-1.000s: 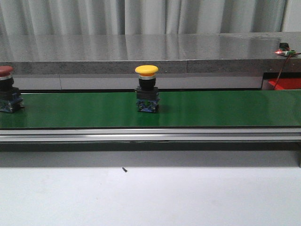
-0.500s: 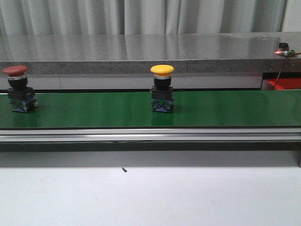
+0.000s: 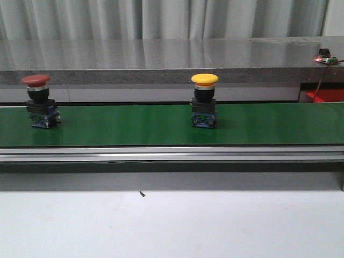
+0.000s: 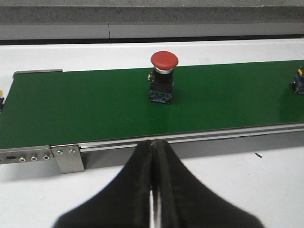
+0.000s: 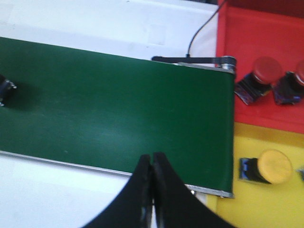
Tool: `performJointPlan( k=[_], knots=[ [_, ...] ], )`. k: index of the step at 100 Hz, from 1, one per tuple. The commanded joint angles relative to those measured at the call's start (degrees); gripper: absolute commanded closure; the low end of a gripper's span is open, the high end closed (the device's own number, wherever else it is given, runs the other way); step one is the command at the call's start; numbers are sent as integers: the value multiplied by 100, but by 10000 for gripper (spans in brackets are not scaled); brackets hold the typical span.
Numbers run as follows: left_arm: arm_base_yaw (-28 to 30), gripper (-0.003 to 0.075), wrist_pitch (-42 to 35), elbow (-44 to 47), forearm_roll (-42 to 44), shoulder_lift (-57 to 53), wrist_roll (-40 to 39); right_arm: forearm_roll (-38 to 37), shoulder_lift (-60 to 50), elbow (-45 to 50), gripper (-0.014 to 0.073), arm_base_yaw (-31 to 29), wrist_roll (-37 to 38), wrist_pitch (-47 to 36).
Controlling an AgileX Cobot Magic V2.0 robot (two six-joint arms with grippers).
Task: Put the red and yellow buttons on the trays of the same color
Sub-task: 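Lower the right gripper onto the yellow button on the belt and grasp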
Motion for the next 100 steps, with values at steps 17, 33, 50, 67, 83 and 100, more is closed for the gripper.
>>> performJointPlan(
  k=[17,33,50,67,83,100],
  knots=[
    [-45,740,-359,-148,-120,49,-63,83,1213,-1321,140,760,-52,482],
    [-45,740,-359,-148,-120,49,-63,232,2007,-1999,36,1123,-55,884],
    [-45,740,-359,-148,-120,49,-63,263,2709,-2610,36,1382,-273,1328],
    [-45,740,-359,-148,-120,49,-63,422,3115,-2961,36,1517,-565,1418],
    [-45,740,-359,-148,-120,49,-63,511,3418,-3086,36,1517,-602,1074],
    [-45,740,-359,-148,-120,49,-63,511,3667,-3109,139,1517,-602,664]
  ],
)
